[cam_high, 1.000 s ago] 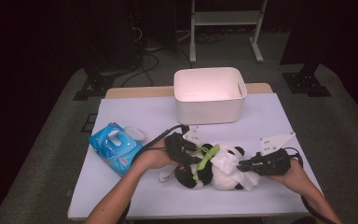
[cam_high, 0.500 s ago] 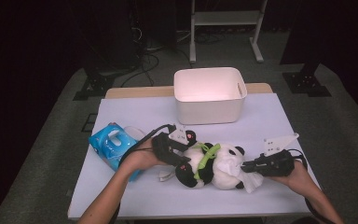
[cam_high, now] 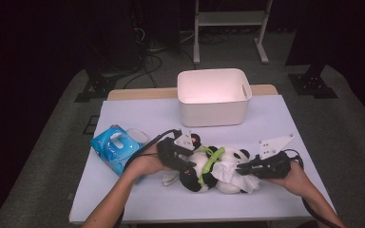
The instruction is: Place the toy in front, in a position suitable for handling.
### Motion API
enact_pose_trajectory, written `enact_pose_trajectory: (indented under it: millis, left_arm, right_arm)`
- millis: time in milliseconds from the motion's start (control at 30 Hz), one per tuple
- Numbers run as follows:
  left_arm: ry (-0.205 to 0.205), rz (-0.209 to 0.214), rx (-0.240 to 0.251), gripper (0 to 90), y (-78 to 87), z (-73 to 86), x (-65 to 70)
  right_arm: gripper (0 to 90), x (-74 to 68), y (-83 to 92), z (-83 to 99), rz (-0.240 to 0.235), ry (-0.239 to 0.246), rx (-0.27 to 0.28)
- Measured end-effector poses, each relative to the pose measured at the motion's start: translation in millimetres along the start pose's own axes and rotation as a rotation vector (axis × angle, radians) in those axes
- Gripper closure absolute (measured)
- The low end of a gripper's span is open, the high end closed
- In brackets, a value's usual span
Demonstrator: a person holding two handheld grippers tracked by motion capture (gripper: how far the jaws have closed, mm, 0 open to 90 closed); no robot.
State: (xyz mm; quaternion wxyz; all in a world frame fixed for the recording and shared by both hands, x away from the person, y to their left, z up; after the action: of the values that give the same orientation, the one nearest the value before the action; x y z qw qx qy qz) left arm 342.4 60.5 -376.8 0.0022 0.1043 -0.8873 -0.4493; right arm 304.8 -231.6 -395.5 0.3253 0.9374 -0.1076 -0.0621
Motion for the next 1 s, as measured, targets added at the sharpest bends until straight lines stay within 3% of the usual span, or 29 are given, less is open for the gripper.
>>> enact_pose_trajectory:
  millis: [167,333,533,633,733,767,1000]
  left_arm:
    - [0.016,0.004,0.003,57.4,-1.9,-0.1,-5.1]
    - [0.020,0.012,0.003,57.6,-2.8,-0.9,-5.6]
    - [0.016,0.035,0.026,58.5,-4.0,0.5,-3.1]
    - [0.007,0.031,0.029,58.6,-4.0,0.2,-1.1]
    - [0.006,0.042,0.049,58.6,-4.5,-0.4,-0.1]
    - [0.004,0.052,0.054,58.7,-7.3,-2.3,2.7]
    - [0.006,0.061,0.070,58.8,-12.5,-7.7,4.8]
  right_arm:
    - [83.3,0.9,6.6,26.5,0.004,-0.062,-0.002]
    - [83.2,0.7,8.2,38.0,0.000,-0.090,0.010]
    - [83.3,-1.4,6.2,21.7,-0.007,-0.057,0.021]
    - [83.5,-3.1,-0.5,3.4,-0.014,-0.014,0.022]
    - [83.4,-3.8,-1.5,-4.6,-0.016,-0.001,0.029]
    - [83.4,-4.3,-4.9,-11.4,-0.003,0.026,0.009]
    - [83.4,-4.7,-4.1,-16.4,0.002,0.045,-0.025]
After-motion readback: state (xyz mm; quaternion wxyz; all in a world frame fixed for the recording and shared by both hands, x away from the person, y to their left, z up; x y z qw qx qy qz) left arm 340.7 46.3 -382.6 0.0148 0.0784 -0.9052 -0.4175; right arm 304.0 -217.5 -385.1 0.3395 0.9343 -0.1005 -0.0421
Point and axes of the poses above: each handheld gripper's, and its own axes: y roughly backward along the jaws, z roughly out of its underside, x roughly to its right, the point moved 2 cm from there along -y, roughly forward along the jaws
